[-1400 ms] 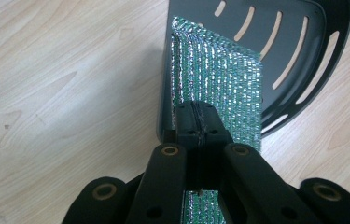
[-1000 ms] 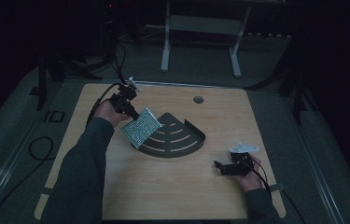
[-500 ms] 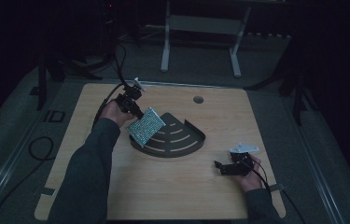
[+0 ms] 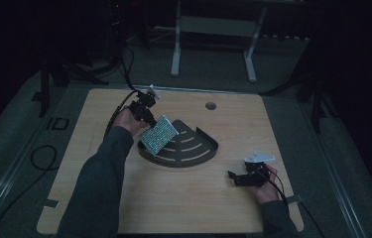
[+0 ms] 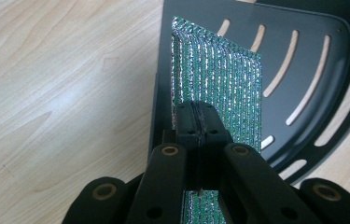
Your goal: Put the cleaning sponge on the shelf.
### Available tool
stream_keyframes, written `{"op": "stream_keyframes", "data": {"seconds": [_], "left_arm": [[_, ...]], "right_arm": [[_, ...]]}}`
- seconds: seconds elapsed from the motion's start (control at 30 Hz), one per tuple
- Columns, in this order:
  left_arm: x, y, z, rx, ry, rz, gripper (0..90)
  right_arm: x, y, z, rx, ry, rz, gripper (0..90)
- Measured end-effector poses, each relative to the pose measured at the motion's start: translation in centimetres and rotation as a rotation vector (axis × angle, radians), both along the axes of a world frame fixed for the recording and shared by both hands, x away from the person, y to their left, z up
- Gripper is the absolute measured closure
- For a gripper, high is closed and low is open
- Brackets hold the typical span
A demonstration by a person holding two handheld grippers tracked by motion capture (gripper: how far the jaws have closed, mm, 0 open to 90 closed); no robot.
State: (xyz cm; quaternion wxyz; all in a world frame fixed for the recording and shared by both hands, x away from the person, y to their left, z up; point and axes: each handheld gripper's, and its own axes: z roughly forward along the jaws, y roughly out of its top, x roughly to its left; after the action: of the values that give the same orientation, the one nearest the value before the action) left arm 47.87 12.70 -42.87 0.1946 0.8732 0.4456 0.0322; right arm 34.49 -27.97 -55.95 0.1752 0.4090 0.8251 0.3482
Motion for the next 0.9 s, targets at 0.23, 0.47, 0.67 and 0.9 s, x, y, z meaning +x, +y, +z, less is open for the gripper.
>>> {"op": "stream_keyframes", "data": {"seconds": [0.23,0.47,0.67,0.9], "left_arm": [[0.5,-0.5,-0.7,0.019,0.0,0.009,90.0],[0.5,-1.3,-1.7,0.051,-0.004,-0.009,90.0],[0.4,-1.9,-2.4,0.072,0.003,-0.031,90.0],[0.4,-2.0,-2.9,0.098,0.009,-0.035,89.8]], "right_arm": [[0.0,0.0,0.0,0.0,0.0,0.001,12.7],[0.0,0.0,0.0,0.0,0.0,0.003,12.7],[0.0,0.0,0.0,0.0,0.0,0.003,12.7],[0.0,0.0,0.0,0.0,0.0,0.003,12.7]]}}
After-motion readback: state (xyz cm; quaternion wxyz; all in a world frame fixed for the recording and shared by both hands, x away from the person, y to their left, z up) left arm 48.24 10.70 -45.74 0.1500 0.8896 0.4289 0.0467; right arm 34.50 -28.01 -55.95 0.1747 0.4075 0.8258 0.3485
